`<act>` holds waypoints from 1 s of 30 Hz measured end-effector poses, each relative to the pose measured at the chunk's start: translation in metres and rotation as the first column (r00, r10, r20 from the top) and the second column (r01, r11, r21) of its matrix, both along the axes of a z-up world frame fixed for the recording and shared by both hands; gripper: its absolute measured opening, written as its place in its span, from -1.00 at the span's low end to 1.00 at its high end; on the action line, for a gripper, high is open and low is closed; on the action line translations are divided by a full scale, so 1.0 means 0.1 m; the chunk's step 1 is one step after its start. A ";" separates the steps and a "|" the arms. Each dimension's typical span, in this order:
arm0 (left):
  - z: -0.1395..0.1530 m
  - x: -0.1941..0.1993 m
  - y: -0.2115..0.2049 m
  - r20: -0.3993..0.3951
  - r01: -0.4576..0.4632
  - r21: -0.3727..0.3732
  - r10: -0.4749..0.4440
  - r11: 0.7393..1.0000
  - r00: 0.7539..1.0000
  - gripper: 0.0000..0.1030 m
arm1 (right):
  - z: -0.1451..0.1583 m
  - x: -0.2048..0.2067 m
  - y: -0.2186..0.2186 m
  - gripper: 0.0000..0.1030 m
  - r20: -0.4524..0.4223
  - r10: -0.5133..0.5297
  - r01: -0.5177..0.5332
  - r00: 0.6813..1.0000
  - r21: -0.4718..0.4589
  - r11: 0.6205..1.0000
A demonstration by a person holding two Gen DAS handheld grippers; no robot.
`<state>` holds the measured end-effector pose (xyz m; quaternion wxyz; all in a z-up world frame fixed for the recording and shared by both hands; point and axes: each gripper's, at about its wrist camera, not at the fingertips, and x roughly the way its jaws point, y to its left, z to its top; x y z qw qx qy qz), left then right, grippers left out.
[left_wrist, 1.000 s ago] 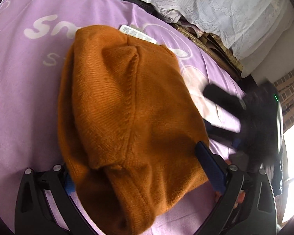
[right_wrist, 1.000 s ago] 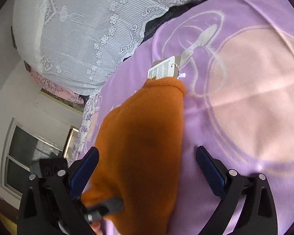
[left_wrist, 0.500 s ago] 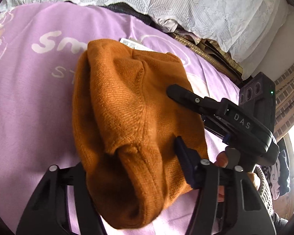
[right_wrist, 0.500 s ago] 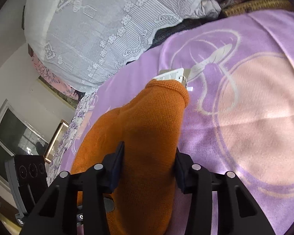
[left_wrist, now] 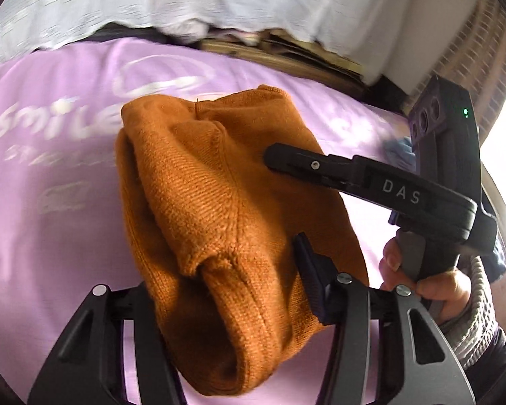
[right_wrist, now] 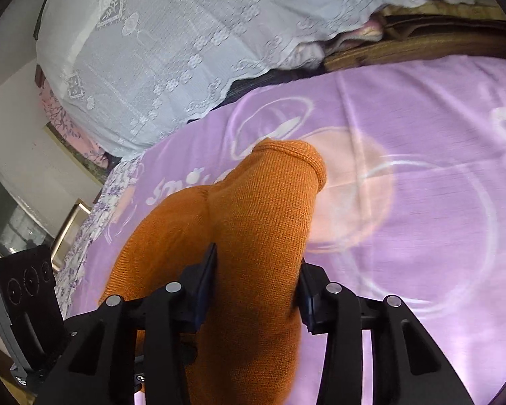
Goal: Fold small clothes
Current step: 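Grasp the end of the folded bundle with the right gripper and lift, then carry the orange bundle with the right gripper onto the folded blue towel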
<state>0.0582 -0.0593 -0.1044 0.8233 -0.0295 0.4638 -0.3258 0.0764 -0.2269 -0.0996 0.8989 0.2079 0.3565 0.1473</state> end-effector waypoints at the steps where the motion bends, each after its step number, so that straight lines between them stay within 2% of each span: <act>1: 0.03 -0.03 -0.09 0.002 0.014 -0.006 -0.014 1.000 1.000 -0.01 | 0.05 -0.07 -0.12 -0.19 0.003 -0.016 0.016 1.000 -0.005 1.000; 9: 0.48 -0.28 -1.03 0.068 0.169 -0.032 -0.166 0.985 0.984 -0.02 | 0.59 -0.71 -1.08 -0.20 0.066 -0.178 0.179 0.982 -0.014 0.984; 13: 0.75 -0.41 -1.52 0.102 0.239 -0.036 -0.234 0.970 0.967 -0.02 | 0.81 -1.00 -1.53 -0.20 0.095 -0.249 0.251 0.964 -0.010 0.968; 20: 1.18 -0.56 -2.42 0.165 0.358 -0.035 -0.348 0.933 0.923 -0.01 | 1.25 -1.44 -2.32 -0.20 0.150 -0.355 0.363 0.923 -0.026 0.931; 24: 1.31 -0.62 -2.92 0.176 0.407 -0.036 -0.395 0.913 0.902 -0.01 | 1.43 -1.58 -2.73 -0.20 0.169 -0.408 0.420 0.897 -0.039 0.907; 30: 1.35 -0.62 -3.55 0.170 0.451 -0.031 -0.440 0.892 0.882 -0.01 | 1.49 -1.72 -3.35 -0.20 0.181 -0.485 0.498 0.856 -0.032 0.867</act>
